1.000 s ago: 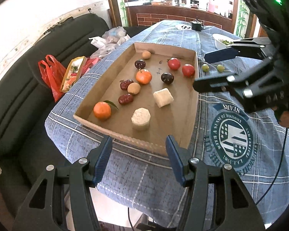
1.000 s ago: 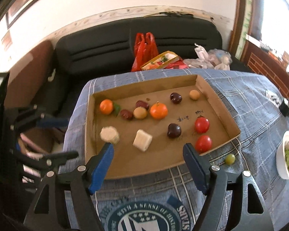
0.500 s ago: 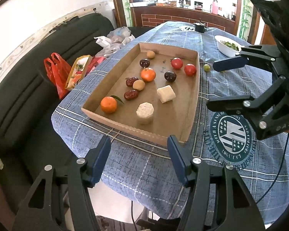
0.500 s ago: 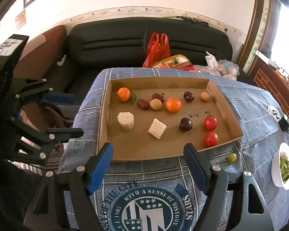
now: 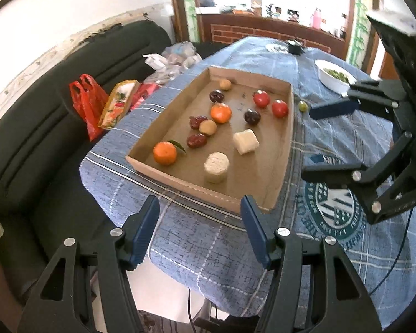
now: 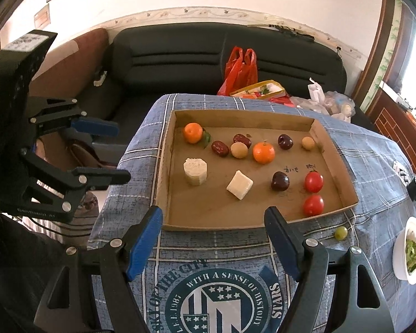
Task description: Organize fruits
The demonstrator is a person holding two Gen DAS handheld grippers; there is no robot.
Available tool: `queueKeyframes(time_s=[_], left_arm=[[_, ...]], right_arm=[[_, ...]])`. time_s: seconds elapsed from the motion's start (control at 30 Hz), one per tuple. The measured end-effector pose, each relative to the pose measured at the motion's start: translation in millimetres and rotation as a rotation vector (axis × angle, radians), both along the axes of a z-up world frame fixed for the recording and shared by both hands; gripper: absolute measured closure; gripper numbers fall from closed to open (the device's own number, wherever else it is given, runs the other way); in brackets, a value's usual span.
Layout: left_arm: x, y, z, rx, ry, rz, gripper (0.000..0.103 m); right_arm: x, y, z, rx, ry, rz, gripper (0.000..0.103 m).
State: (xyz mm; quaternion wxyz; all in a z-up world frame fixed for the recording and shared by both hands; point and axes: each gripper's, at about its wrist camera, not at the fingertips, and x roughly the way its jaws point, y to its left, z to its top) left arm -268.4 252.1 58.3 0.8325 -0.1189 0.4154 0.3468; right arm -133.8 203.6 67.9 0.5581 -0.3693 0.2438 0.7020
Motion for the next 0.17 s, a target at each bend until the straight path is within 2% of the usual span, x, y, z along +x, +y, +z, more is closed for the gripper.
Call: queueKeyframes(time_s=[0.17], left_arm=[[-5.2, 2.5, 6.0, 0.032, -0.016, 0.033, 0.043]], right_arm=[[-3.1, 1.3, -3.1, -0.005, 0.003, 0.005, 0.026]])
